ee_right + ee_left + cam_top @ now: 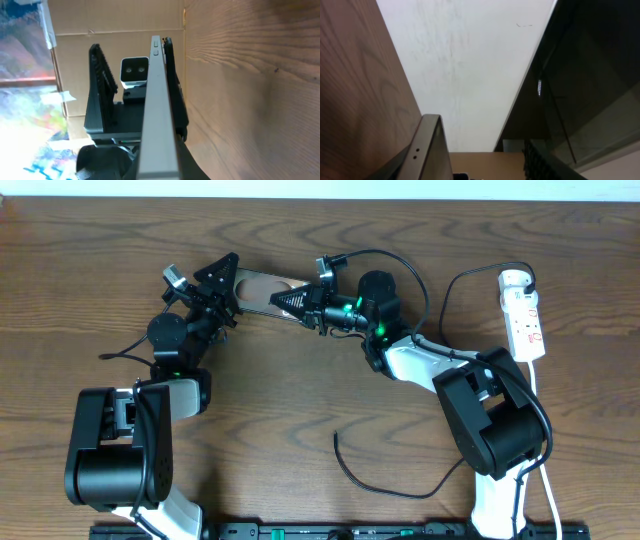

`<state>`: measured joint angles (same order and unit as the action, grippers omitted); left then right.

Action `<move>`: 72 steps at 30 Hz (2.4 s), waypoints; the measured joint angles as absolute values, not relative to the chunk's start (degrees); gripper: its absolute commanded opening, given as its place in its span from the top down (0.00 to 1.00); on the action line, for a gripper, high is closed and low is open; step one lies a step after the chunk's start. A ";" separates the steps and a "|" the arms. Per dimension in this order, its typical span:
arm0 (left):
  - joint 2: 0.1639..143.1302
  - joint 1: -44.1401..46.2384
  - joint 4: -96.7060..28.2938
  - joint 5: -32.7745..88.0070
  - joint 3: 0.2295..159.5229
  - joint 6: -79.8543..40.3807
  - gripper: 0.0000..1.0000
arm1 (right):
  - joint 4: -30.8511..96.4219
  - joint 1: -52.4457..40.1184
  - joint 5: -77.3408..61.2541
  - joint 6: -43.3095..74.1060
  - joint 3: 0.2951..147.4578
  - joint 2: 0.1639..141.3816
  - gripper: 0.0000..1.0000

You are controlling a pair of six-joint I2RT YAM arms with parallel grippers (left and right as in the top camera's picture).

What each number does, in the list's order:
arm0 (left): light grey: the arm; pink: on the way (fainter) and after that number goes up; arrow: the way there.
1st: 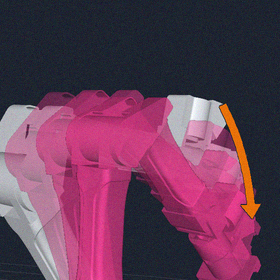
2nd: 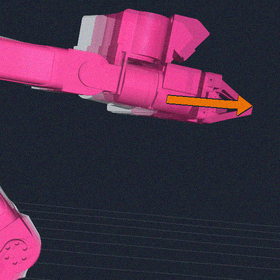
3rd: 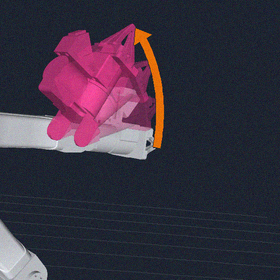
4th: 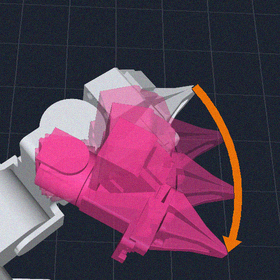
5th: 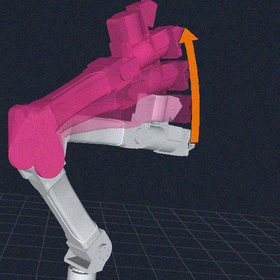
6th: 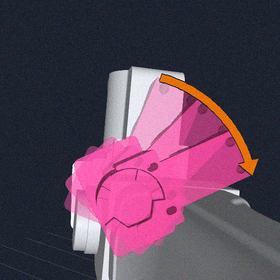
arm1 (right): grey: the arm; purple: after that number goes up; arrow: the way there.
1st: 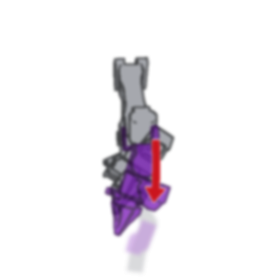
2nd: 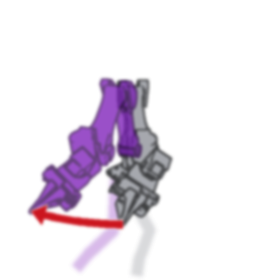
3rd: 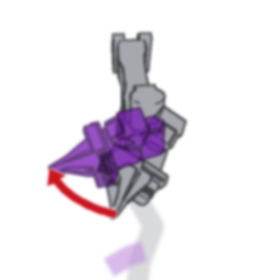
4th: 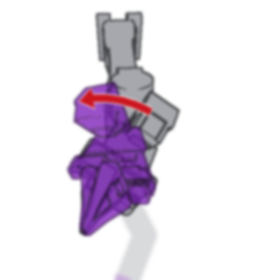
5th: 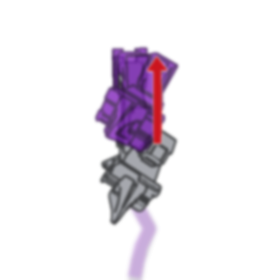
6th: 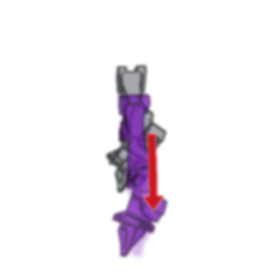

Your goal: Plug charger to phone and switch on socket

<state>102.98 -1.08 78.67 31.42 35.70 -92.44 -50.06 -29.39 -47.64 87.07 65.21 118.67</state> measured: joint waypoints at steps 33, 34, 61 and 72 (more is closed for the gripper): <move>103.20 -0.91 78.19 34.61 35.33 -89.71 0.93 | -50.85 -28.84 -46.65 89.38 65.67 118.13 0.99; 103.26 -0.91 78.19 34.59 35.33 -89.71 0.92 | -50.87 -28.84 -46.63 89.41 65.67 118.10 0.99; 103.39 -0.82 79.09 35.92 35.33 -88.49 0.93 | -50.00 -28.53 -43.86 89.34 65.67 118.13 0.01; 103.39 -13.02 79.11 48.05 35.44 -88.47 0.93 | -48.88 -24.34 -47.31 77.36 65.67 118.13 0.01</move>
<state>103.39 -13.02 79.11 48.05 35.44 -88.47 -48.88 -24.34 -47.31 77.36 65.67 118.13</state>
